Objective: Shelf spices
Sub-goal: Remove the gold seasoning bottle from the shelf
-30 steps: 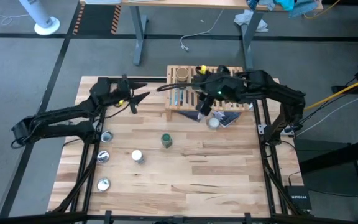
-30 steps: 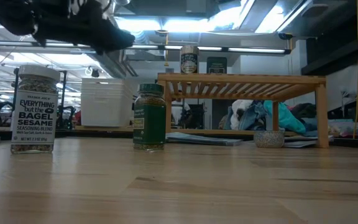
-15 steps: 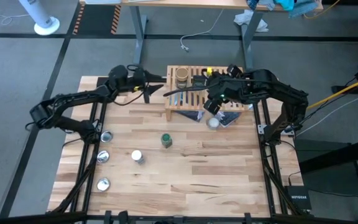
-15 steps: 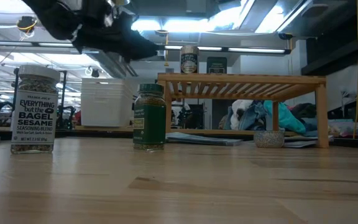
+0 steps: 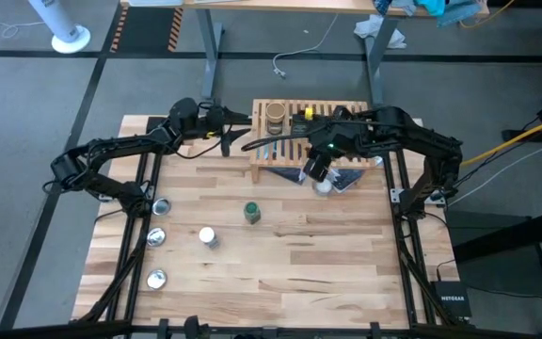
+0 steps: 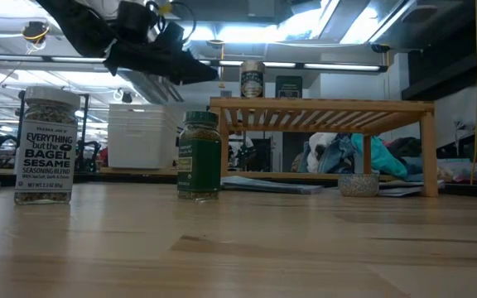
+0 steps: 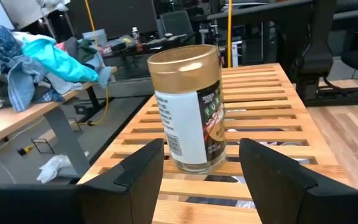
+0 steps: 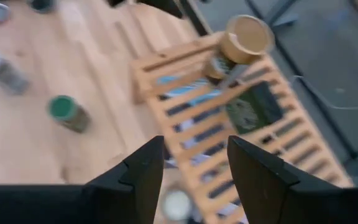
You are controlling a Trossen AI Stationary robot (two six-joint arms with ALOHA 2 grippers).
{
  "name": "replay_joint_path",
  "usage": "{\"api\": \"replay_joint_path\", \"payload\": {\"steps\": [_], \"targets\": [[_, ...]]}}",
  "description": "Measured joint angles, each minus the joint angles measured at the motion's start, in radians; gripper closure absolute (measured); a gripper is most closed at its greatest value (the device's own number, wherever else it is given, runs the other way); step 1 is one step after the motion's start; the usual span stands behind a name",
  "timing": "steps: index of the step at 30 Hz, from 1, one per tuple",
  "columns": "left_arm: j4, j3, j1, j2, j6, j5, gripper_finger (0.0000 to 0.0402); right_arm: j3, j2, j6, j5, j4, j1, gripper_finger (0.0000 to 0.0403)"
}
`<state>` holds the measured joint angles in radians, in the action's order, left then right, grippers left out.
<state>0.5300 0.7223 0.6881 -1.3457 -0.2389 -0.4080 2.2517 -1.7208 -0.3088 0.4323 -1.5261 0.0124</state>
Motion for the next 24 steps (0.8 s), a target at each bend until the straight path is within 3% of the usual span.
{"api": "replay_joint_path", "payload": {"steps": [9, 24], "targets": [[0.063, 0.002, -0.001, 0.0, 0.109, 0.0, 0.0199, 0.0, -0.021, 0.0, -0.171, 0.15, 0.0, 0.0221], [0.056, 0.001, -0.001, 0.0, 0.079, 0.0, 0.0199, 0.0, -0.033, 0.056, -0.177, 0.304, 0.0, 0.0221]]}}
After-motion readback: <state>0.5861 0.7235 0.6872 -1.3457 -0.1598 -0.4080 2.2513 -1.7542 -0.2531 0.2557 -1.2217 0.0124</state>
